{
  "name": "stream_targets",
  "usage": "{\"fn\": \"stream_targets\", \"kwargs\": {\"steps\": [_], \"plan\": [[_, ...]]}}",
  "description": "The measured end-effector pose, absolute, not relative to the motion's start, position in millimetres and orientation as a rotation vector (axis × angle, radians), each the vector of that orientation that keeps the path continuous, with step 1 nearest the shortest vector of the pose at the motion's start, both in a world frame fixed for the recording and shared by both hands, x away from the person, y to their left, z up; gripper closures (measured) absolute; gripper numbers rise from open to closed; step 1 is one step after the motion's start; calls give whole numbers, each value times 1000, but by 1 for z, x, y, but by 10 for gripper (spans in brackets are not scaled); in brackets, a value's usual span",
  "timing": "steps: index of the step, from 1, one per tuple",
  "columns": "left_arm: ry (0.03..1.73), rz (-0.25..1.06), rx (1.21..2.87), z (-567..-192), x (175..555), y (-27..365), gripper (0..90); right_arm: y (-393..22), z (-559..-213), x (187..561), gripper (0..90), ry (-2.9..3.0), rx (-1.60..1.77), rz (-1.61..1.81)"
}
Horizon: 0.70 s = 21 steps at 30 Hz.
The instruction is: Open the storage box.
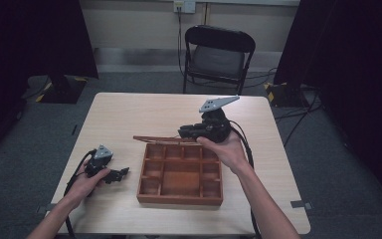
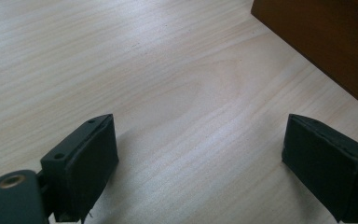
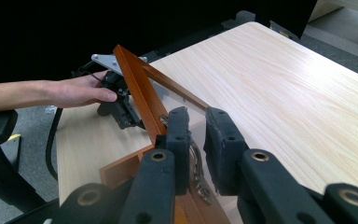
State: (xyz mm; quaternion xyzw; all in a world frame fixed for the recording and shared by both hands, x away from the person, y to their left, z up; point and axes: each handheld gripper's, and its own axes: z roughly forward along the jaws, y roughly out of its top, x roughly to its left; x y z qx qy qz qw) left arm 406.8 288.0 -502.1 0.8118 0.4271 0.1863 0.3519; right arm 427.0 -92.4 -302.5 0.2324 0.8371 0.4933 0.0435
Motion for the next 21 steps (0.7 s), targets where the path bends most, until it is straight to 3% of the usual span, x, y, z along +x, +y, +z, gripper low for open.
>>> {"fn": "stream_targets", "kwargs": {"steps": [21], "plan": [[1106,482,2100,-502,407,288,97,-92,-302,427,802,2559,710,1504]]}}
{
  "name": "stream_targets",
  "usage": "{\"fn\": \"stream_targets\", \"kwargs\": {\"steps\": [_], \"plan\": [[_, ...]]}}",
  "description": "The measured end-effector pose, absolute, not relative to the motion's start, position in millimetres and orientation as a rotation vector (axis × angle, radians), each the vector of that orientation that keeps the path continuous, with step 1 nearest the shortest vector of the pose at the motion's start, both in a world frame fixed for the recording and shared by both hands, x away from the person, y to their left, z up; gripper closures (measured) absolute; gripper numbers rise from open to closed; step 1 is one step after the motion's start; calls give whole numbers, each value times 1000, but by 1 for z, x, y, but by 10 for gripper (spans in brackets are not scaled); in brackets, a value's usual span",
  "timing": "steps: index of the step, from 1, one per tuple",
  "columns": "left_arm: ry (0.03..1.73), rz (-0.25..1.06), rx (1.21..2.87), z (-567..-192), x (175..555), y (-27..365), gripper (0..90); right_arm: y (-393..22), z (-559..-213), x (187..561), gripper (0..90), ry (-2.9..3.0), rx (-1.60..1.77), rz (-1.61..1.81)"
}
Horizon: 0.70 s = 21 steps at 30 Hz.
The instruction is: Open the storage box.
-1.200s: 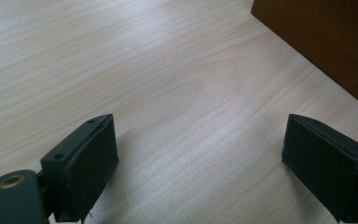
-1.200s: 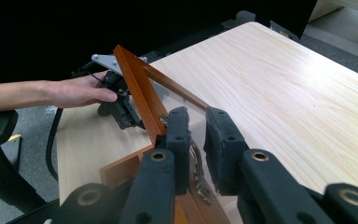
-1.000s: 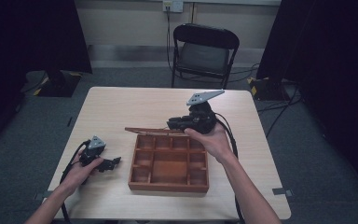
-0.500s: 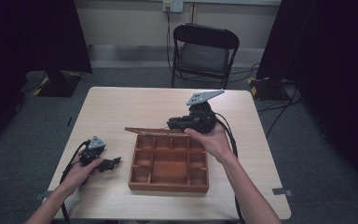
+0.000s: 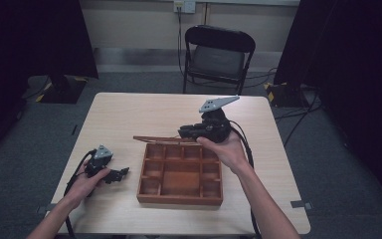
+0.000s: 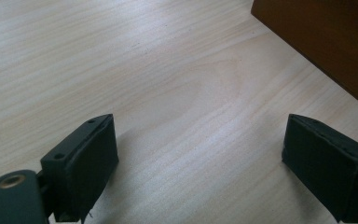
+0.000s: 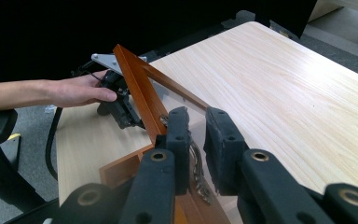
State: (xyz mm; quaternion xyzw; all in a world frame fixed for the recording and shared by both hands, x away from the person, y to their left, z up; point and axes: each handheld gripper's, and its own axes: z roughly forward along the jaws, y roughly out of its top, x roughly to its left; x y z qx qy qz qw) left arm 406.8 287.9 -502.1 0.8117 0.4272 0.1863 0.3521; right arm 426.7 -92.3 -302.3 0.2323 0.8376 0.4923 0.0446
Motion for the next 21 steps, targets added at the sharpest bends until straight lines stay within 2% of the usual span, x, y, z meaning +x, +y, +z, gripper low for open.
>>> {"fn": "stream_targets", "kwargs": {"steps": [21], "plan": [[1105,482,2100,-502,407,288,97,-92,-302,427,803,2561,709,1508]]}}
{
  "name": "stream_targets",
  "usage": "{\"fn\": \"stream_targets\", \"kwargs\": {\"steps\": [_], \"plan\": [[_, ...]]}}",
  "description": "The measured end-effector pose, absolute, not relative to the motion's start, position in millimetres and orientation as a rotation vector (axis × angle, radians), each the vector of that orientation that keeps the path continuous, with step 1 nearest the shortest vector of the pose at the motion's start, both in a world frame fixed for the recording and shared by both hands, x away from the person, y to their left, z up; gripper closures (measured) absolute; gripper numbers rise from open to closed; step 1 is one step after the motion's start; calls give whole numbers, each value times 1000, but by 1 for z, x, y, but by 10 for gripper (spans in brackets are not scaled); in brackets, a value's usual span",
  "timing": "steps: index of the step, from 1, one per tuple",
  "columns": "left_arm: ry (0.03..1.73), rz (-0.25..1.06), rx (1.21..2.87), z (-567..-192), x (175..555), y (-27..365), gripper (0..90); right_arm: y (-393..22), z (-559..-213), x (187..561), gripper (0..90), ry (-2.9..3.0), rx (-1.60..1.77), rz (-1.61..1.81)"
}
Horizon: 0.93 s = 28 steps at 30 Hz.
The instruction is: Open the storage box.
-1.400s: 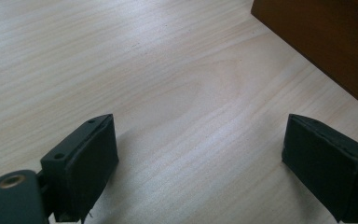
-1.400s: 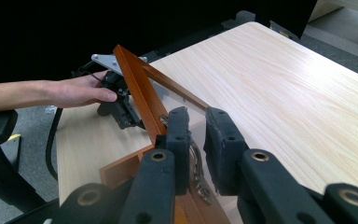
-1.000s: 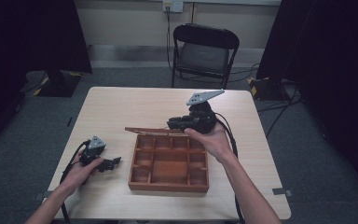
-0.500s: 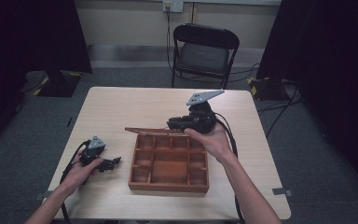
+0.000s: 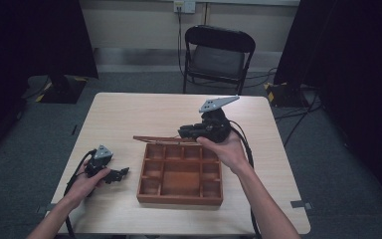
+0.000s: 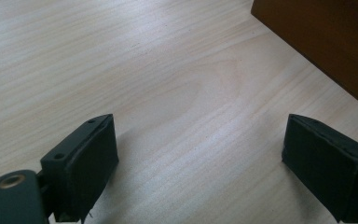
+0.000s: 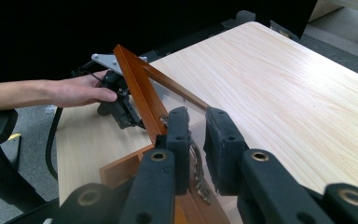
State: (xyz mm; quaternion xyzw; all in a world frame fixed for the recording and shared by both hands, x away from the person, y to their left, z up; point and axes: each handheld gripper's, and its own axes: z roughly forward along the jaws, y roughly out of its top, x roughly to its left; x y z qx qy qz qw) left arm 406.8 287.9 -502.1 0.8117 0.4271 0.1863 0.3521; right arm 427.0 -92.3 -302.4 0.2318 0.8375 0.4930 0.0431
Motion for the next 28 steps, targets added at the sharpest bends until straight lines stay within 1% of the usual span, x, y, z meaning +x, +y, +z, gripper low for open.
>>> {"fn": "stream_targets", "kwargs": {"steps": [28], "plan": [[1105,481,2101,-502,407,288,97,-92,-302,426,804,2563,705,1503]]}}
